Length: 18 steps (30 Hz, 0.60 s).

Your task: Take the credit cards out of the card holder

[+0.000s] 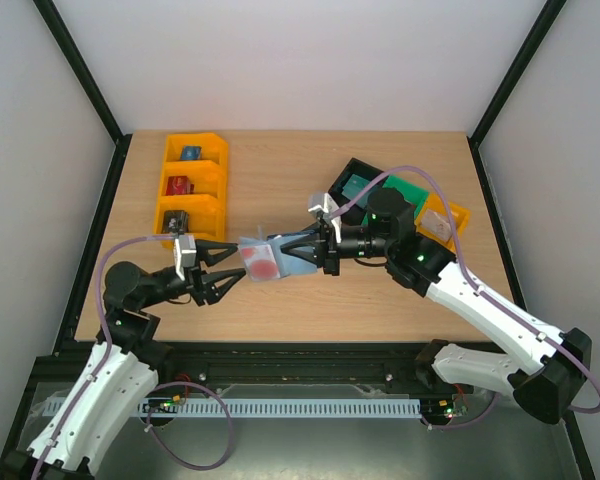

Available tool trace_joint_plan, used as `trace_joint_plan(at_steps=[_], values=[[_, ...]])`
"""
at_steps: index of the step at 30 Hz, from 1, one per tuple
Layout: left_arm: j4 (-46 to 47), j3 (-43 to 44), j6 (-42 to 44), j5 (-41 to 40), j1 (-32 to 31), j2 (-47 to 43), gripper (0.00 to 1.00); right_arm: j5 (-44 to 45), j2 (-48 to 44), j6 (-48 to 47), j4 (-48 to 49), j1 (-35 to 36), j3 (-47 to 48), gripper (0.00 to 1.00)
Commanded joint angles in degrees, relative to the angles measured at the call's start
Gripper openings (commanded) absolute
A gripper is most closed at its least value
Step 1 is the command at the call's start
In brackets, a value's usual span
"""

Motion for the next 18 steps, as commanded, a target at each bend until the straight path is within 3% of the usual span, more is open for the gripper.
trace_joint_plan(at_steps=[1, 5, 6, 14, 18], values=[[2.7, 0.3, 0.1, 0.7, -2.8, 0.6, 0.66, -1.7, 0.6, 1.7, 3.4, -0.2, 0.7, 0.02], [2.3, 0.3, 0.0, -2.4, -3.3, 1.1, 0.43, -2.9, 1.3, 2.3, 4.2, -0.2, 1.0, 0.02], [2.4, 0.3, 0.0, -2.9, -3.1, 1.0, 0.41, -2.9, 1.2, 2.3, 4.1, -0.2, 1.0, 0.02], [-4.0, 1.0, 5.2, -1.7, 0.7, -0.5, 0.4, -3.0, 0.0, 0.6, 2.0, -0.2, 0.9, 0.02], [-1.6, 0.4, 4.0, -0.4, 0.4, 0.6, 0.43, -3.4, 0.3, 1.2, 2.3, -0.2, 0.9, 0.02]])
